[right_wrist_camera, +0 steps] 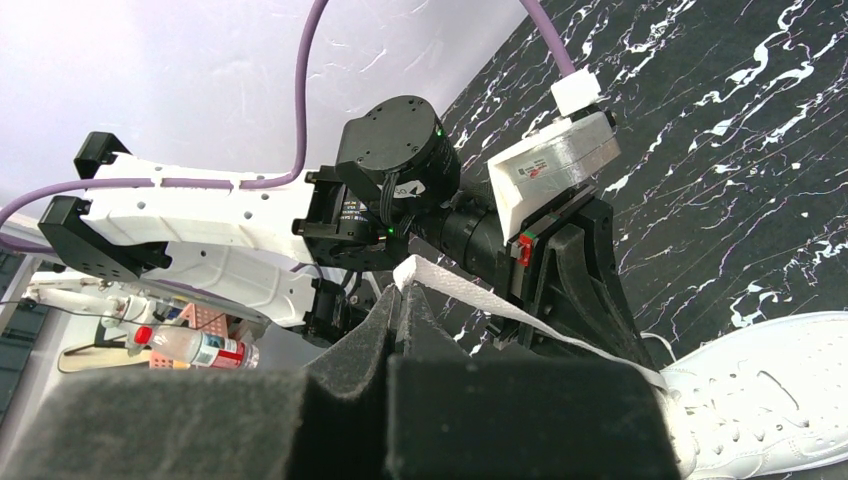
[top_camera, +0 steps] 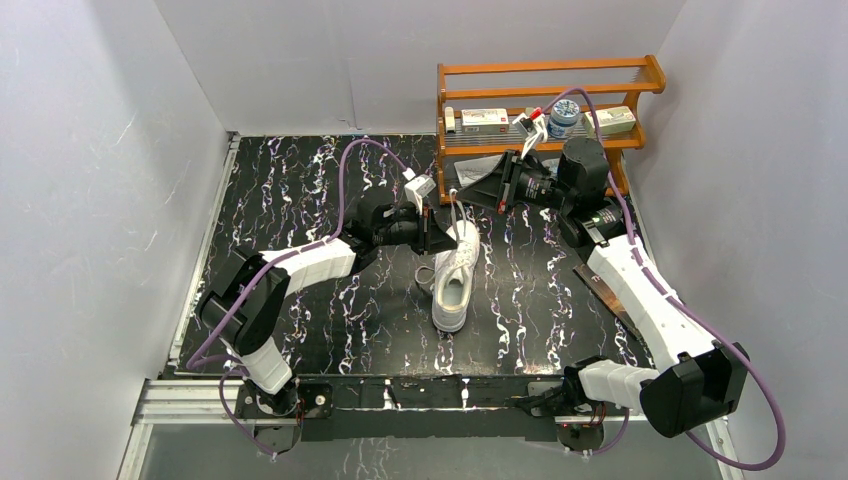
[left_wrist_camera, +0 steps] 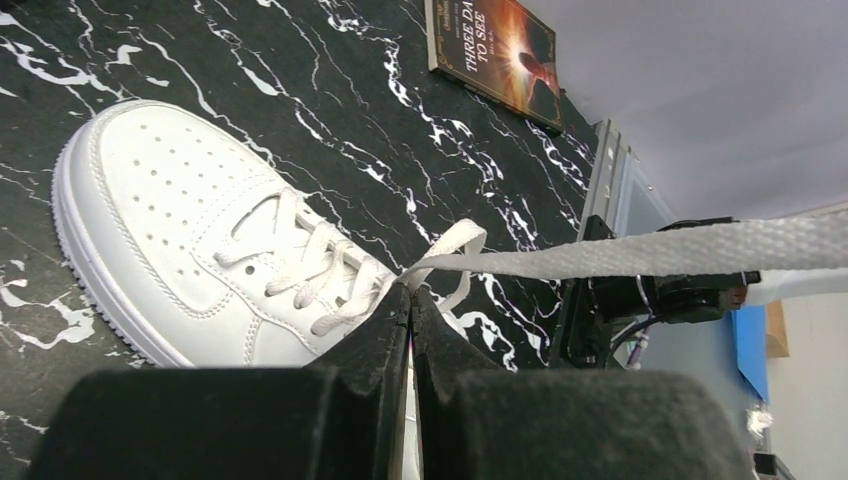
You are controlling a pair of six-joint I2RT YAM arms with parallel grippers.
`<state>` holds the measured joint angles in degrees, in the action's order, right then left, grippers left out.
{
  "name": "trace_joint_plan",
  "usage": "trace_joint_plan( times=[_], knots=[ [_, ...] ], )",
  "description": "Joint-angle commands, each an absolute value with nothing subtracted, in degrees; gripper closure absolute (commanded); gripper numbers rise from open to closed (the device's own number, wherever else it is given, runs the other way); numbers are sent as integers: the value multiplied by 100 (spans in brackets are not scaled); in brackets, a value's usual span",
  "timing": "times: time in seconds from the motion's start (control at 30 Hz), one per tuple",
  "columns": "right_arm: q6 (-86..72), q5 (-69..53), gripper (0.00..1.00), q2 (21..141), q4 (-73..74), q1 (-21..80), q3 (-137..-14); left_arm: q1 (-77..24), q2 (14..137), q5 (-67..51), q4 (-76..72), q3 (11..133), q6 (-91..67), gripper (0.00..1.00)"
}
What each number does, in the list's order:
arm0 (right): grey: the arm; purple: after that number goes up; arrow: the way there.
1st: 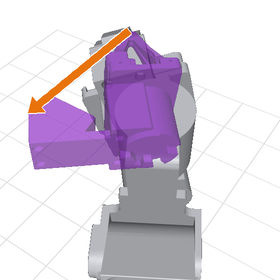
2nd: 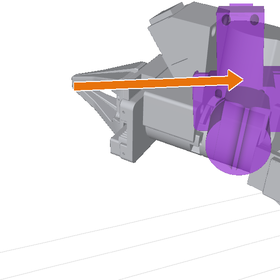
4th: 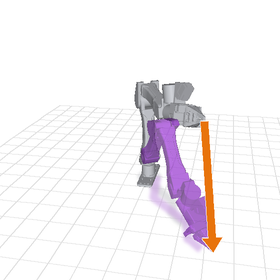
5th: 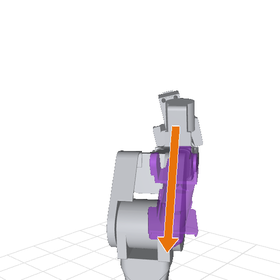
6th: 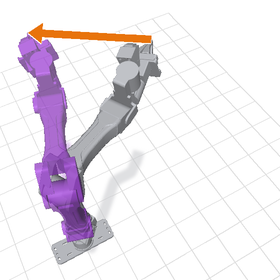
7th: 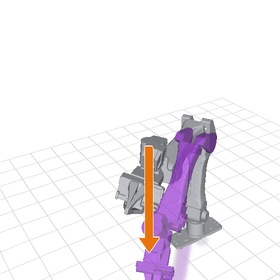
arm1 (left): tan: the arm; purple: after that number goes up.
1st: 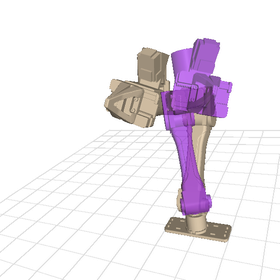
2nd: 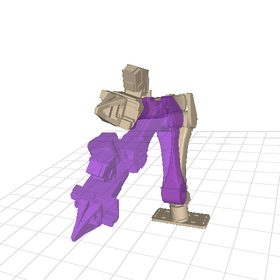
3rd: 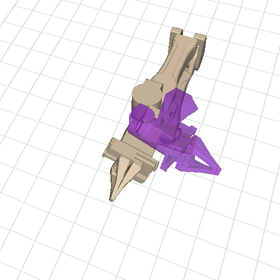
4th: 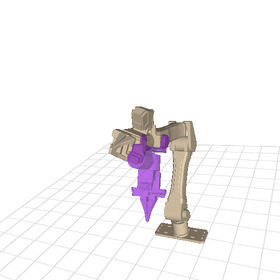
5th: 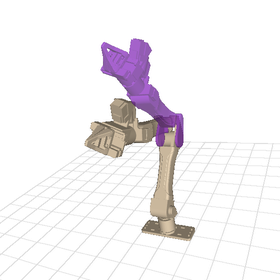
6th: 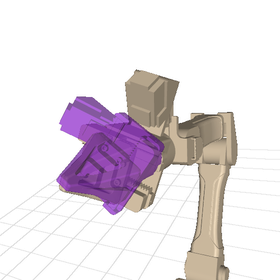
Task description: Tie the shoes
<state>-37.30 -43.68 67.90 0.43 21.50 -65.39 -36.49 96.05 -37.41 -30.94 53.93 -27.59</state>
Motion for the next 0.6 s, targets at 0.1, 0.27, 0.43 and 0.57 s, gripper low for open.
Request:
trace_joint_plan(
  times=[0.1,0.27,0.43,0.57],
  knots=[
    [-3709,-4439,100,6697,-183,2162,-6794,-3612,9413,-3470,-2905,5632,-2377,100],
    [-3709,-4430,100,6697,-196,2157,-6815,-3612,9145,-3354,-2872,5525,-2228,100],
    [-3649,-4261,100,6641,-78,2157,-6925,-3612,8987,-3671,-3307,5306,-2280,100],
    [-3676,-4335,100,6685,-106,2159,-6980,-3612,9142,-3883,-3491,5334,-2340,100]
  ],
)
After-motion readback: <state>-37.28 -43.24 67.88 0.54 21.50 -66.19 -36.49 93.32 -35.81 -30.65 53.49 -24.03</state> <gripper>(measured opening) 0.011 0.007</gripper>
